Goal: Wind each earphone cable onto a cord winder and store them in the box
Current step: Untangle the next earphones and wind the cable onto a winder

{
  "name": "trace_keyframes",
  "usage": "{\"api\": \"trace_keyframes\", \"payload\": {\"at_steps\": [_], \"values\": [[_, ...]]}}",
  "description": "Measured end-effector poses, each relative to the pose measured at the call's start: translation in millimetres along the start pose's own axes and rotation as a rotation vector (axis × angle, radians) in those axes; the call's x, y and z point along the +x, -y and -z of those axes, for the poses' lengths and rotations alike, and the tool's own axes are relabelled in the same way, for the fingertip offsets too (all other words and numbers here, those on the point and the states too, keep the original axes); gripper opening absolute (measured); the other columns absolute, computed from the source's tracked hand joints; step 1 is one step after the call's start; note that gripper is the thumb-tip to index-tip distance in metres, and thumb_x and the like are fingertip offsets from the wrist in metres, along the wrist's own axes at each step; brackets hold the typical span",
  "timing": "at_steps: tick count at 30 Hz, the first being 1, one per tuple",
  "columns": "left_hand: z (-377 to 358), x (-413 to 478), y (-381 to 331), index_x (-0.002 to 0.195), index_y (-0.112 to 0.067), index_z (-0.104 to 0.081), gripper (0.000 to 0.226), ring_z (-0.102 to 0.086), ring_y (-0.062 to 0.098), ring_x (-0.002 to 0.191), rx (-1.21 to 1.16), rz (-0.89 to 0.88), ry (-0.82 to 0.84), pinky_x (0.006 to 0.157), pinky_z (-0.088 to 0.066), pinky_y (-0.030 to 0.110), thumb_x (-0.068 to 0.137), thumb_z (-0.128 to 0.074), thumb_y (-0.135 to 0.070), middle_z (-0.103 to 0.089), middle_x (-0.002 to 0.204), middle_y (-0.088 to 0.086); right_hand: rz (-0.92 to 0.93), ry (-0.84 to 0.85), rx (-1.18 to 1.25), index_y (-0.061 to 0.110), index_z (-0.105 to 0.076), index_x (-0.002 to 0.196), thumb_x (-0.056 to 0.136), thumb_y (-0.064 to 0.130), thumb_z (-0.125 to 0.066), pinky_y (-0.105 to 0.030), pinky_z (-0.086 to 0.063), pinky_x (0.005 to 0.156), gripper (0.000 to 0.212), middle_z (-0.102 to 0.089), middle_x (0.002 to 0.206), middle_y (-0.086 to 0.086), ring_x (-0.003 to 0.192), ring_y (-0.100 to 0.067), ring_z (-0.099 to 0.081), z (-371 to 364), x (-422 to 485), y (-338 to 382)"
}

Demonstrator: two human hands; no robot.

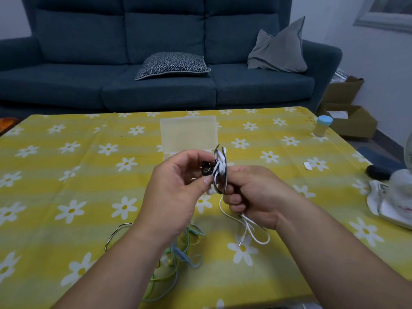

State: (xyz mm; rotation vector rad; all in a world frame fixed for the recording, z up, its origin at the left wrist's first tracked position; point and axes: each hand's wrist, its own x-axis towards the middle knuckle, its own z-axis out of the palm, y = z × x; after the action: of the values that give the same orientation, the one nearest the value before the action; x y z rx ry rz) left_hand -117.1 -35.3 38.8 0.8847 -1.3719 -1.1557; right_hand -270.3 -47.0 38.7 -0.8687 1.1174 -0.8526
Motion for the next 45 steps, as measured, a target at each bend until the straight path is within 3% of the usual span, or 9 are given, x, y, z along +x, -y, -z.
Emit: {"api": "trace_keyframes", "payload": {"at_steps": [6, 12, 22, 25, 28, 33, 37, 39, 45], "values": [[8.1, 6.0, 6.7, 0.100, -0.017, -0.069, 0.035, -0.064, 0.018, 0.070, 0.149, -0.001, -0.209, 0.067, -0.053, 0.024, 0.084, -0.064, 0.014, -0.073, 0.086, 0.002, 0.059, 0.086, -0.258, 0.008, -0.064, 0.084, 0.105, 0.018, -0.044, -0.024, -0.026, 0.047, 0.031, -0.047, 0.058, 0.000, 0.048, -0.012, -0.037, -7.0, -9.7, -3.2], [13.3, 7.2, 7.4, 0.098, -0.023, -0.068, 0.034, -0.064, 0.015, 0.063, 0.249, 0.007, -0.274, 0.062, -0.049, 0.017, 0.085, -0.065, 0.009, -0.073, 0.084, 0.003, 0.110, 0.150, -0.431, 0.003, -0.070, 0.092, 0.102, 0.013, -0.049, -0.023, -0.034, 0.051, 0.025, -0.046, 0.055, -0.002, 0.050, -0.014, -0.041, -5.4, -17.8, 1.9], [10.0, 3.8, 8.0, 0.097, -0.029, -0.067, 0.037, -0.064, 0.007, 0.079, 0.505, -0.098, -0.202, 0.073, -0.052, 0.023, 0.085, -0.065, 0.006, -0.069, 0.090, -0.010, 0.255, 0.120, -0.454, -0.002, -0.072, 0.085, 0.099, 0.011, -0.053, -0.026, -0.027, 0.049, 0.027, -0.035, 0.048, 0.001, 0.050, -0.015, -0.030, -2.2, -26.5, 15.6], [7.9, 1.6, 4.5, 0.100, -0.025, -0.068, 0.035, -0.057, -0.003, 0.087, 0.728, -0.265, -0.147, 0.076, -0.043, 0.008, 0.084, -0.065, 0.006, -0.063, 0.096, -0.011, 0.321, 0.084, -0.545, 0.009, -0.074, 0.080, 0.097, 0.020, -0.058, -0.042, -0.027, 0.053, 0.026, -0.037, 0.052, -0.003, 0.056, -0.023, -0.031, -0.4, -28.6, 20.0], [5.9, 1.6, 4.4, 0.100, -0.022, -0.069, 0.029, -0.056, -0.002, 0.088, 0.820, -0.336, -0.060, 0.076, -0.040, 0.007, 0.086, -0.066, 0.003, -0.062, 0.097, -0.011, 0.379, 0.014, -0.600, 0.011, -0.074, 0.075, 0.094, 0.021, -0.062, -0.041, -0.032, 0.057, 0.024, -0.042, 0.055, -0.006, 0.057, -0.022, -0.037, 3.5, -31.0, 24.6], [3.3, -0.9, 4.8, 0.099, -0.026, -0.070, 0.039, -0.058, 0.000, 0.089, 0.749, -0.278, 0.075, 0.075, -0.044, 0.009, 0.082, -0.066, 0.009, -0.063, 0.095, -0.016, 0.434, -0.168, -0.620, 0.009, -0.073, 0.068, 0.090, 0.017, -0.067, -0.033, -0.039, 0.057, 0.024, -0.053, 0.053, -0.007, 0.047, -0.012, -0.050, 16.8, -29.4, 30.9], [1.5, -3.9, 1.0, 0.096, -0.032, -0.069, 0.043, -0.062, 0.005, 0.092, 0.618, -0.173, 0.145, 0.080, -0.049, 0.019, 0.082, -0.067, 0.008, -0.064, 0.098, -0.020, 0.493, -0.317, -0.694, 0.005, -0.071, 0.073, 0.085, 0.022, -0.075, -0.014, -0.033, 0.043, 0.021, -0.057, 0.058, -0.003, 0.039, 0.000, -0.042, 24.4, -29.6, 33.4], [0.9, -5.4, -0.6, 0.095, -0.030, -0.070, 0.042, -0.063, 0.006, 0.087, 0.542, -0.128, 0.163, 0.079, -0.051, 0.021, 0.082, -0.067, 0.009, -0.066, 0.095, -0.018, 0.518, -0.352, -0.706, 0.008, -0.072, 0.073, 0.083, 0.025, -0.078, -0.013, -0.032, 0.044, 0.020, -0.058, 0.059, -0.003, 0.043, -0.001, -0.040, 25.8, -28.8, 33.1], [-0.5, -4.2, 0.2, 0.094, -0.020, -0.071, 0.038, -0.060, 0.019, 0.066, 0.167, 0.051, 0.135, 0.069, -0.054, 0.031, 0.083, -0.063, 0.016, -0.071, 0.083, 0.001, 0.445, -0.340, -0.452, 0.011, -0.063, 0.063, 0.087, 0.024, -0.073, -0.023, -0.047, 0.068, 0.029, -0.055, 0.058, -0.007, 0.058, -0.012, -0.056, 27.7, -19.4, 26.8]]}}
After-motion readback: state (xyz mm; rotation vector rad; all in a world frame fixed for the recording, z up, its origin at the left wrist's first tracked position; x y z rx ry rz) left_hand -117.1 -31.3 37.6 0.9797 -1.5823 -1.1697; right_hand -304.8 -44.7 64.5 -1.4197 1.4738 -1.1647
